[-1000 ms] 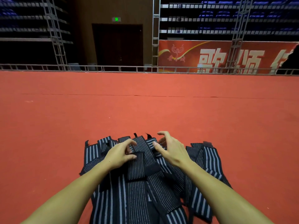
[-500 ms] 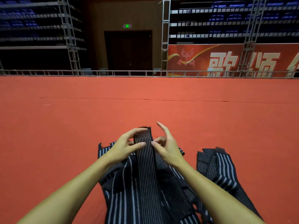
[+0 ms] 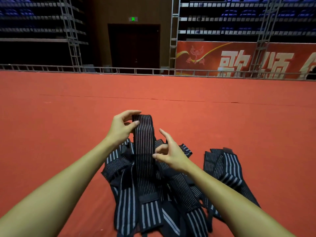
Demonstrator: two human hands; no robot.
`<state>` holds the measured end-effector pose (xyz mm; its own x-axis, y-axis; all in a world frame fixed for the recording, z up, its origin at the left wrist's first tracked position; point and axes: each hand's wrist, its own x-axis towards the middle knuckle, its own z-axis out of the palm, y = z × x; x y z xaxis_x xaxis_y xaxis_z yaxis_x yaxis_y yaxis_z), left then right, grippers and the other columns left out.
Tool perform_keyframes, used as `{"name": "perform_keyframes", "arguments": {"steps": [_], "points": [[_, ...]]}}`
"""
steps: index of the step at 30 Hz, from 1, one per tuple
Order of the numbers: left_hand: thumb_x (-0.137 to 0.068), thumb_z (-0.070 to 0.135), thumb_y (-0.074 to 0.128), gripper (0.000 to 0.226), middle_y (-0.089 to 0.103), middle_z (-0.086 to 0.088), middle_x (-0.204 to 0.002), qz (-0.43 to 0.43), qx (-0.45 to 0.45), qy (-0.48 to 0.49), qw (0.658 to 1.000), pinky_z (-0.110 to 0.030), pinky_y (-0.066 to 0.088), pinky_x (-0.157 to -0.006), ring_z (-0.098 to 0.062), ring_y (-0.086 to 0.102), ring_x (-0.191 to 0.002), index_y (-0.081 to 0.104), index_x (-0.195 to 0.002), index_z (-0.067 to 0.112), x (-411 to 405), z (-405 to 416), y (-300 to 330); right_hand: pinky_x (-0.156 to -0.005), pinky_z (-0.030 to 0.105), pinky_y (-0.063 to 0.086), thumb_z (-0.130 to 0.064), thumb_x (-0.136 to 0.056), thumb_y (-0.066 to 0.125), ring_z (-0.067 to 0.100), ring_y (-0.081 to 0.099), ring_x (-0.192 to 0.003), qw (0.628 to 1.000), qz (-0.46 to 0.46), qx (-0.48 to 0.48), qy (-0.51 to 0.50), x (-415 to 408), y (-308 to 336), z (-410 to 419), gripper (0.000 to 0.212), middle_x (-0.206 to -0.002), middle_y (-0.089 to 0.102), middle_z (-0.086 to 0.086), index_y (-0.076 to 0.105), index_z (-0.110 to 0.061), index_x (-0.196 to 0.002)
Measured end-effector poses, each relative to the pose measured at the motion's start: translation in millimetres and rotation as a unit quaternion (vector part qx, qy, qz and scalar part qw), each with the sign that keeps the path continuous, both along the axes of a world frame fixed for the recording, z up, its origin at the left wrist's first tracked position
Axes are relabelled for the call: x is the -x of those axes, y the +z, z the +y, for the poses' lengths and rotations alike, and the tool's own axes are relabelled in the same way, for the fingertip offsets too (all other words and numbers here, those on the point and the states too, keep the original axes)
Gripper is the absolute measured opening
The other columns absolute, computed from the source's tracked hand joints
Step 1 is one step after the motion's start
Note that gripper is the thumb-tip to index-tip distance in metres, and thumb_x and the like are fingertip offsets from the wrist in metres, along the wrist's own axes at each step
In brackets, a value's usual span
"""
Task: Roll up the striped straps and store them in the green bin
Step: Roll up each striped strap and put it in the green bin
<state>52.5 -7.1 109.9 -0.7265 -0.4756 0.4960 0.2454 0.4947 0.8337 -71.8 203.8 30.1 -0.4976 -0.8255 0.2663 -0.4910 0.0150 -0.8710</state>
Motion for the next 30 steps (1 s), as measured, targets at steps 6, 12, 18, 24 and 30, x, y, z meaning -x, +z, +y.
{"name": "perform_keyframes", "arguments": {"steps": [6, 12, 18, 24, 30], "points": [[-0.100, -0.005, 0.069, 0.057, 0.066, 0.014, -0.140, -0.017, 0.073, 0.004, 0.997, -0.016, 0.057, -0.093, -0.002, 0.061, -0.129, 0.066, -0.144, 0.031, -13.3, -9.8, -0.1, -0.101, 0.048, 0.057, -0.026, -0.101, 0.072, 0.012, 0.076, -0.097, 0.996, 0.061, -0.047, -0.035, 12.3, -4.2, 0.8, 0.089, -0.102, 0.080, -0.007, 0.016, -0.032, -0.169], [-0.102, -0.002, 0.069, 0.063, 0.064, 0.016, -0.144, -0.062, 0.083, 0.006, 0.995, -0.037, 0.065, -0.090, -0.014, 0.061, -0.136, 0.060, -0.147, 0.041, -10.1, -36.3, -29.7, -0.087, 0.049, 0.059, -0.030, -0.106, 0.062, 0.014, 0.069, -0.092, 0.967, 0.162, -0.145, -0.134, 64.2, -20.2, -19.3, 0.073, -0.113, 0.070, -0.017, 0.021, -0.032, -0.166], [-0.103, 0.001, 0.069, 0.063, 0.065, -0.002, -0.144, -0.089, 0.027, 0.014, 0.996, -0.055, 0.062, -0.094, -0.019, 0.075, -0.092, 0.060, -0.145, 0.048, 6.2, -63.7, -65.9, -0.097, 0.050, 0.050, -0.040, -0.106, 0.062, 0.035, 0.054, -0.125, 0.931, 0.240, -0.208, -0.178, 106.1, -43.5, -68.3, 0.079, -0.124, 0.068, 0.007, 0.015, -0.029, -0.168], [-0.102, -0.006, 0.067, 0.061, 0.063, -0.006, -0.142, -0.092, -0.015, 0.022, 0.995, -0.020, 0.062, -0.080, -0.008, 0.079, -0.099, 0.058, -0.148, 0.032, 18.7, -72.7, -88.3, -0.093, 0.046, 0.053, -0.036, -0.102, 0.071, 0.029, 0.065, -0.103, 0.921, 0.238, -0.212, -0.225, 130.2, -66.9, -101.4, 0.086, -0.100, 0.069, 0.000, 0.017, -0.025, -0.168], [-0.100, -0.006, 0.069, 0.064, 0.062, -0.006, -0.146, -0.084, -0.034, 0.005, 0.996, -0.016, 0.057, -0.072, -0.005, 0.079, -0.095, 0.055, -0.150, 0.033, 14.5, -61.1, -80.7, -0.078, 0.039, 0.051, -0.020, -0.100, 0.074, 0.024, 0.064, -0.084, 0.971, 0.150, -0.036, -0.181, 120.0, -43.2, -85.2, 0.073, -0.095, 0.061, -0.007, 0.037, -0.039, -0.160]]}}
